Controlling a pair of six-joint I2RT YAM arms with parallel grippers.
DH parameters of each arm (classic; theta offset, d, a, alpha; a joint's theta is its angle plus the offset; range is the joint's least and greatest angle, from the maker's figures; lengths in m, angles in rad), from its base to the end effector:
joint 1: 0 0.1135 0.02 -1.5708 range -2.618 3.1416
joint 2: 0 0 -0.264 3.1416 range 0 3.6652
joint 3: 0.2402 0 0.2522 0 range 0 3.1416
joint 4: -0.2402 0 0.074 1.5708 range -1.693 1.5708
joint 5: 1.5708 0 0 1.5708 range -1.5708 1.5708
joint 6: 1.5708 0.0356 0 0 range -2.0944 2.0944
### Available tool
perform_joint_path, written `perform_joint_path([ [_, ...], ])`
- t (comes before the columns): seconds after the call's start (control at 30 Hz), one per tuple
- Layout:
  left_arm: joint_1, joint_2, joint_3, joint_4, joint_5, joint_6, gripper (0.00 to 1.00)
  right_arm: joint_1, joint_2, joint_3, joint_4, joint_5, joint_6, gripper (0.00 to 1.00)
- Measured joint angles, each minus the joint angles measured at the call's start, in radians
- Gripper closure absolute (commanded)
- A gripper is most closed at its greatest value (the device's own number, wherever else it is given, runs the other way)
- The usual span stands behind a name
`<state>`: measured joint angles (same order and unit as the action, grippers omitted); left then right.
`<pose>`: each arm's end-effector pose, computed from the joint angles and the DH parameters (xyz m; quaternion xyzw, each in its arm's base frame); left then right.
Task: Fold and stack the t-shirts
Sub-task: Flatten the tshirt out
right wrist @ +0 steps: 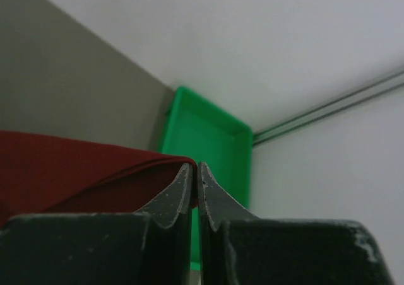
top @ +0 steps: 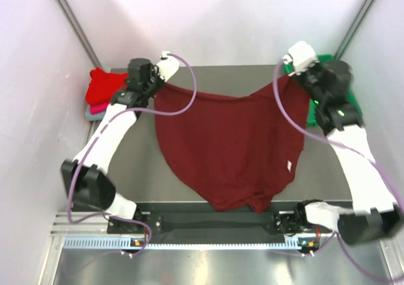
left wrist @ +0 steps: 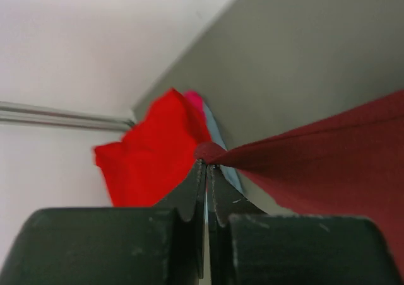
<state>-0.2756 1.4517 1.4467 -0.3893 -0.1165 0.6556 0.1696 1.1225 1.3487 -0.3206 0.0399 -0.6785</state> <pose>0.3233 -0.0871 0.3924 0.3440 0.7566 0.1522 0.5348 0.2367 0.0391 0.4545 -0.2920 0.6796 -0.1836 0.6474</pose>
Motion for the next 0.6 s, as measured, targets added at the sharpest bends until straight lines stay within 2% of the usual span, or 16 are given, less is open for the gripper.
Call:
perform_joint_path([
  [0.17, 0.054, 0.237, 0.024, 0.059, 0.006, 0.003, 1.0, -0.005, 0.288, 0.031, 0.06, -0.036, 0.022, 1.0],
  [0.33, 0.071, 0.509, 0.232, 0.117, -0.029, -0.002, 1.0, -0.003, 0.634, 0.315, 0.109, -0.053, 0.052, 1.0],
  [0.47, 0.073, 0.637, 0.36, 0.177, -0.072, -0.002, 1.0, 0.002, 0.791, 0.486, 0.15, -0.049, 0.053, 1.0],
  [0.6, 0.074, 0.659, 0.369, 0.265, -0.116, -0.002, 1.0, 0.009, 0.855, 0.554, 0.194, -0.032, 0.055, 1.0],
])
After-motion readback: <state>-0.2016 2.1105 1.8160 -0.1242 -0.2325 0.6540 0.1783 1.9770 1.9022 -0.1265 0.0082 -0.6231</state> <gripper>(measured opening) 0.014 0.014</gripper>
